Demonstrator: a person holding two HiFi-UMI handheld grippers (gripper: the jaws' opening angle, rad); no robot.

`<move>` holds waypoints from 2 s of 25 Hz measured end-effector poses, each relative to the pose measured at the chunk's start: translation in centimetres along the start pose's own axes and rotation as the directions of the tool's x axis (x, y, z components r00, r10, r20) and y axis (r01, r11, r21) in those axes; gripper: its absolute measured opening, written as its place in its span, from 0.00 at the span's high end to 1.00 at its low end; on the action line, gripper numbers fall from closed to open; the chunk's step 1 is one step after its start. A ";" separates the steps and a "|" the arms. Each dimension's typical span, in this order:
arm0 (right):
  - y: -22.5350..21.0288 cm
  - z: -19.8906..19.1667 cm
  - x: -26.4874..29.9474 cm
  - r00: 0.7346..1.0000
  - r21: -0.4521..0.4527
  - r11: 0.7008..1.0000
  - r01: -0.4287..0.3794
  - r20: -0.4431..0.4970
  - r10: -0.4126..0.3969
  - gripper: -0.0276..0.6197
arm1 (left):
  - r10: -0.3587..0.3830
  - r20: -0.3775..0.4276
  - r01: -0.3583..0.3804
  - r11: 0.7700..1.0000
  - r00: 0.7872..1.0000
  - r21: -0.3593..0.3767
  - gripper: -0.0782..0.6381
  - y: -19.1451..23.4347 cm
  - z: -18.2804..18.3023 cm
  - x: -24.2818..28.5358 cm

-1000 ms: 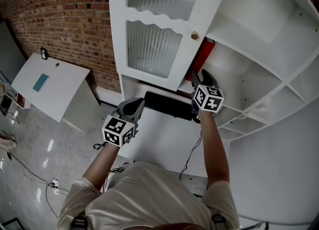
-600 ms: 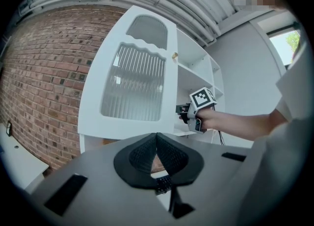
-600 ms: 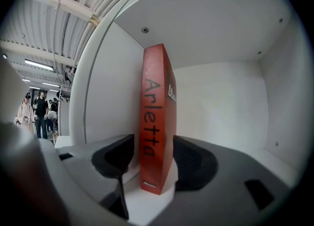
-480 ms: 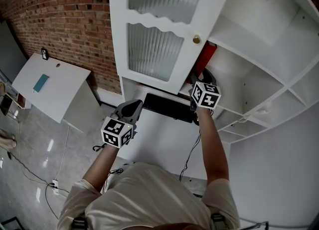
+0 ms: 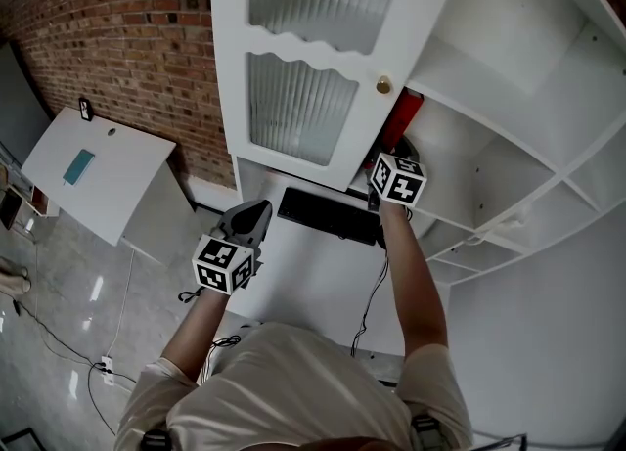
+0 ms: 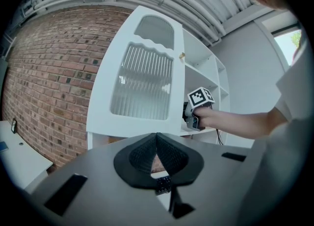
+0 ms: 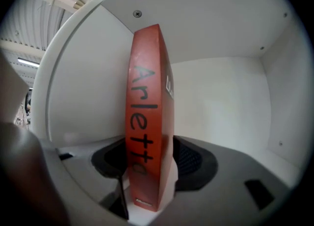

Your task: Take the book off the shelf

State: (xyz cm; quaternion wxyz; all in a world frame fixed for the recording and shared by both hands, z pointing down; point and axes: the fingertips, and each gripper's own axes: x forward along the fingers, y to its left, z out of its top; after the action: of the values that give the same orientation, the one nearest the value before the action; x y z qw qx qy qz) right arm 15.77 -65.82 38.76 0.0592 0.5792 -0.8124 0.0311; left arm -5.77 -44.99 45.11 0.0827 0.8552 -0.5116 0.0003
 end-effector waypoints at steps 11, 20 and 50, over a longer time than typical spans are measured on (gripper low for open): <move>-1.8 0.3 2.0 0.999 0.076 0.996 0.038 -0.012 -0.038 0.60 | 0.034 -0.024 -0.034 0.999 0.999 -0.009 0.90 0.6 -0.9 -0.6; -2.0 0.5 1.9 0.999 0.035 0.999 0.032 0.007 -0.033 0.70 | 0.044 -0.038 -0.044 0.999 0.998 -0.006 0.90 -0.1 -1.2 -1.1; -3.1 -1.4 -12.2 1.000 0.008 1.000 0.015 0.013 -0.015 0.71 | -0.085 -0.037 0.085 0.996 0.996 -0.010 0.90 -7.1 -2.0 -0.7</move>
State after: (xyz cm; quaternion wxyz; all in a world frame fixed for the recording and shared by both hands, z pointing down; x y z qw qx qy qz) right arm 22.67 -55.23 38.48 0.0520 0.5855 -0.8084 0.0303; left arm 0.25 -40.80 46.07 0.0960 0.8757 -0.4731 0.0106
